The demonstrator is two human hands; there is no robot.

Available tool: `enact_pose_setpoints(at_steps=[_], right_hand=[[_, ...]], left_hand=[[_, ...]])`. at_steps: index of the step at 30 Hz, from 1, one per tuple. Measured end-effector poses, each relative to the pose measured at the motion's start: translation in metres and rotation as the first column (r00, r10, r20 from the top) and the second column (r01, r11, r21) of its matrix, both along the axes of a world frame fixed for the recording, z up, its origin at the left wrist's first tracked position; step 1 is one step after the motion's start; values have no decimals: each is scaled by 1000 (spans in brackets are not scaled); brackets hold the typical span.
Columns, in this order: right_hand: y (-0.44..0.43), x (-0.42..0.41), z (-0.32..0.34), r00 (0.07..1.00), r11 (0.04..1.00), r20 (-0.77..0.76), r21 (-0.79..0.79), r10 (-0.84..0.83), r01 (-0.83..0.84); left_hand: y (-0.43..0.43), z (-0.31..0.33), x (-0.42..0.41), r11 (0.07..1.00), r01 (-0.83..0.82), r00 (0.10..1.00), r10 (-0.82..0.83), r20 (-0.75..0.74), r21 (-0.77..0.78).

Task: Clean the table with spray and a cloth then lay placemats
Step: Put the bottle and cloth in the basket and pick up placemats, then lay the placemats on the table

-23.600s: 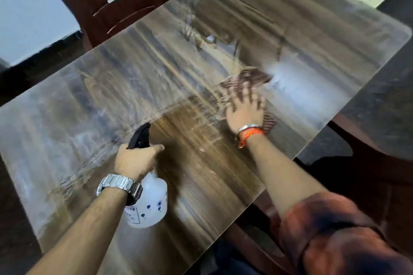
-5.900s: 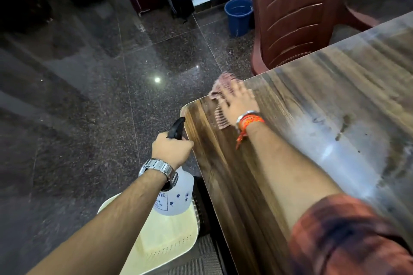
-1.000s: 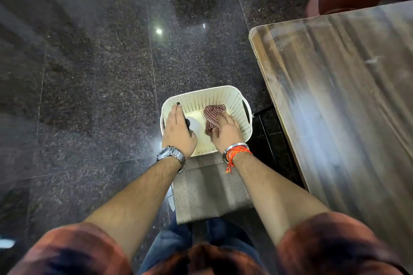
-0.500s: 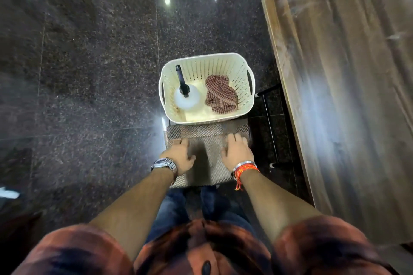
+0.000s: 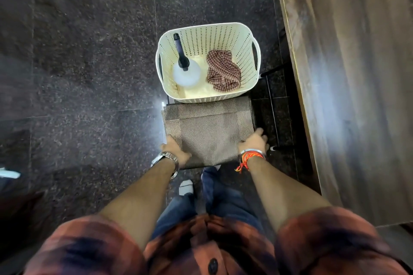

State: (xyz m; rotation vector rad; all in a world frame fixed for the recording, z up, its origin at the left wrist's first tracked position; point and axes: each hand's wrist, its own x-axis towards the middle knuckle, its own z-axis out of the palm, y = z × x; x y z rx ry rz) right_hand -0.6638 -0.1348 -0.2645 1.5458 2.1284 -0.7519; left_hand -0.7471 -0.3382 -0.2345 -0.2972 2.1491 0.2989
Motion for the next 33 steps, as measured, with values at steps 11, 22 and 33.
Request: enact_pose_setpoints(at_steps=[11,22,33], right_hand=[[-43,-8,68,923,911,-121,248,366,-329],[-9,31,227,912,977,-403,214,81,8],[126,174,299,550,942,-810,-316,-204,-115]], left_hand=[[49,72,11,907,375,913,-325,-247,192],[77,204,32,663,703,624,-404,-669,256],[175,338,61,499,831,432,-299,-851,247]])
